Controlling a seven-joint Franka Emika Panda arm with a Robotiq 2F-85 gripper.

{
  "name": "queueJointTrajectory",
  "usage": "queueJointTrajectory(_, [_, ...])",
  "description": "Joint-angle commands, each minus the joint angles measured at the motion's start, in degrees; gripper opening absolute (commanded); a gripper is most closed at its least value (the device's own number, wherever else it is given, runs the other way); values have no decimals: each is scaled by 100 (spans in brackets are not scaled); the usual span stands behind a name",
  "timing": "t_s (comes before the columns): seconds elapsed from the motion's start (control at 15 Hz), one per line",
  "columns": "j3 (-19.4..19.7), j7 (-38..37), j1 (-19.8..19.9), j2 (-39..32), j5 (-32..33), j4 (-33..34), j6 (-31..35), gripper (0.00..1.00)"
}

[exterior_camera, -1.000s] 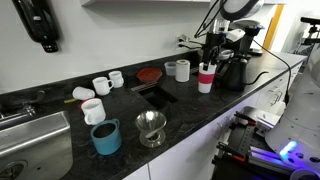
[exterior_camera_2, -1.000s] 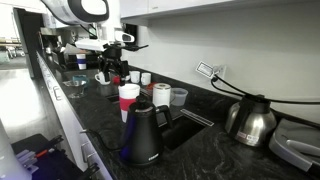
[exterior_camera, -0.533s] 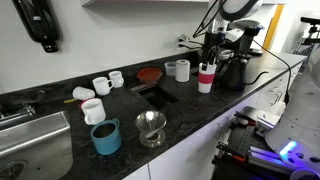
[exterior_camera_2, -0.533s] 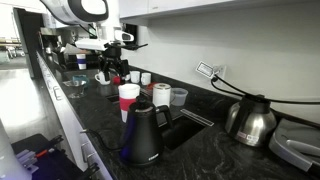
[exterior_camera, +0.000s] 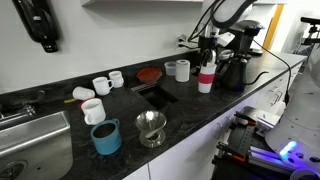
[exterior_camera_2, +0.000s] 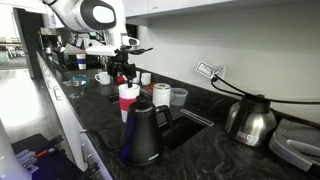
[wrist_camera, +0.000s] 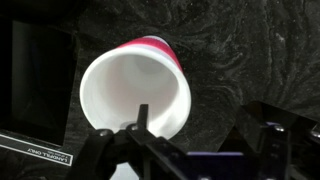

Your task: Move the white cup with pink to the left

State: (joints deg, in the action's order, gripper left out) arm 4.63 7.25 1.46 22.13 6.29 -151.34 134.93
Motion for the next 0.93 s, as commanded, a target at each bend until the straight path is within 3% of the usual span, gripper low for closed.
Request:
queueJointTrajectory(0.0, [-12, 109, 45, -226, 8, 142, 51, 58])
queueJointTrajectory(0.53, [58, 41, 149, -322, 38, 154, 5, 2])
queueJointTrajectory(0.87, [-21, -73, 202, -258, 174, 312, -104, 2])
